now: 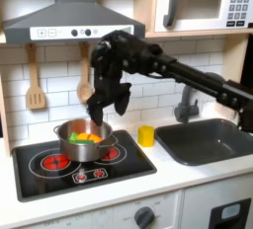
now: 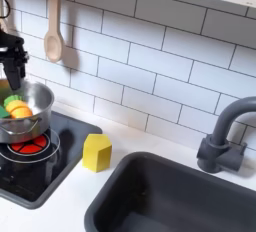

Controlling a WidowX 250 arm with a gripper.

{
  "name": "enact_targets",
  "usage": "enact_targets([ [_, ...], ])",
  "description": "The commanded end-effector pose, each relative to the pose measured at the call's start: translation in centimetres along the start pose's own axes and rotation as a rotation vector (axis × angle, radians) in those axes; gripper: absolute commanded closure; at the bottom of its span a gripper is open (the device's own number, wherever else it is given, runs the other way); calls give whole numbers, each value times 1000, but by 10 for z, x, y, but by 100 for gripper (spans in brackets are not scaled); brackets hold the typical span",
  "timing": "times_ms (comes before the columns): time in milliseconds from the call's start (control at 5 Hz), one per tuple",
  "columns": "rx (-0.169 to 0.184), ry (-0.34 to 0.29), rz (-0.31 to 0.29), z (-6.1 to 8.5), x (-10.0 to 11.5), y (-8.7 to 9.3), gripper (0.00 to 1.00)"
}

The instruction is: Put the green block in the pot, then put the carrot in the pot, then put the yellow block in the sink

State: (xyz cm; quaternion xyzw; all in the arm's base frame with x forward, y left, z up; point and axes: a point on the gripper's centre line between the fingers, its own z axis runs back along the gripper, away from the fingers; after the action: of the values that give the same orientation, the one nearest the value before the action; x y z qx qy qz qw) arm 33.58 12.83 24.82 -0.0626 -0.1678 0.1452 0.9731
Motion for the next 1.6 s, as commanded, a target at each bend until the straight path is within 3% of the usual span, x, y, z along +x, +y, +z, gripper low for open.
enact_targets([
  [0,-7,24,50,5,-28,17,0],
  [400,3,35,-38,-3,-52,-8,0],
  [800,2,30,-107,-8,-46,-36,0],
  [1400,2,38,-105,-9,-52,-37,0],
])
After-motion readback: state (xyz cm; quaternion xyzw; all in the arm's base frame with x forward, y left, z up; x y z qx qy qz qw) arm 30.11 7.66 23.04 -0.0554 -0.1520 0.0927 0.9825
